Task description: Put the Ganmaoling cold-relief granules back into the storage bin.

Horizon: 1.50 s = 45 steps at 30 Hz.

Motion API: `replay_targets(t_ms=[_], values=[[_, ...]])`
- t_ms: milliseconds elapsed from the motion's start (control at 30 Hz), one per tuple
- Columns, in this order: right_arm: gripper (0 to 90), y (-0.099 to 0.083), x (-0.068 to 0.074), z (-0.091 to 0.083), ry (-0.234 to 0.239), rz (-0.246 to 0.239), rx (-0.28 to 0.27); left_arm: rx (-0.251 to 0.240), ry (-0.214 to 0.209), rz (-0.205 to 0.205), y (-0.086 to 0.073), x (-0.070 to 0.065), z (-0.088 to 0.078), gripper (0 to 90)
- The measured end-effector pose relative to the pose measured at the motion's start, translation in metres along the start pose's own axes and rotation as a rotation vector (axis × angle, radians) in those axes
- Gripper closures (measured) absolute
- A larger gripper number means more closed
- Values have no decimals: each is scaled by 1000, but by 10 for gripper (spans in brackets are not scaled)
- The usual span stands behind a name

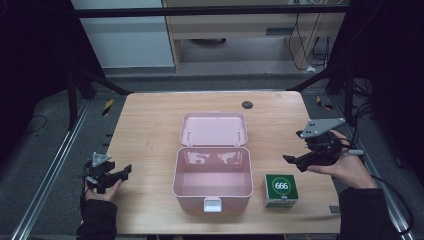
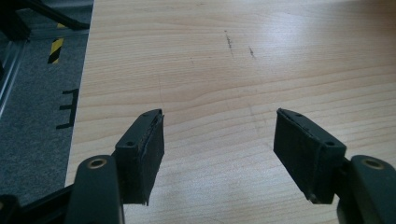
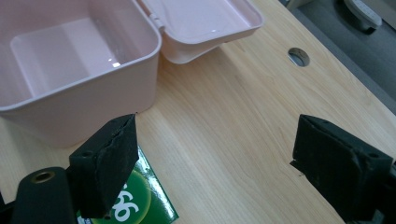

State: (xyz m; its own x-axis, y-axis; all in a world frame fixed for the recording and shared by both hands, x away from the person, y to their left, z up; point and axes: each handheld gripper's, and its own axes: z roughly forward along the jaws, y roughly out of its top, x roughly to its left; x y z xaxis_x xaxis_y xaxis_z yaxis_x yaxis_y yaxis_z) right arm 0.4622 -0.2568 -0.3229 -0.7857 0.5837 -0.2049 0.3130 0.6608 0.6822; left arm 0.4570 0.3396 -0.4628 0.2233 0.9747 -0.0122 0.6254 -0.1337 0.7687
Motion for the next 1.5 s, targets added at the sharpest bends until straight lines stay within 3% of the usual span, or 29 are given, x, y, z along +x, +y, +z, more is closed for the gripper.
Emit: replay_targets(t_ms=[33,300,433,833,967,1500], values=[[142,1,2,2,25,-21,14,3,-2,5,0,0,1,332],[129,3,8,9,80,-98,83,8,-4,8,0,-1,2,332],[120,6,13,12,136,-152,140,8,-4,12,0,-1,2,335],[70,8,25,26,217,-249,279,14,0,19,1,-2,2,334],[53,7,28,29,230,-267,331,15,-1,20,1,-2,3,334],[31,-3,43,44,271,-350,437,16,0,27,1,-3,2,335]])
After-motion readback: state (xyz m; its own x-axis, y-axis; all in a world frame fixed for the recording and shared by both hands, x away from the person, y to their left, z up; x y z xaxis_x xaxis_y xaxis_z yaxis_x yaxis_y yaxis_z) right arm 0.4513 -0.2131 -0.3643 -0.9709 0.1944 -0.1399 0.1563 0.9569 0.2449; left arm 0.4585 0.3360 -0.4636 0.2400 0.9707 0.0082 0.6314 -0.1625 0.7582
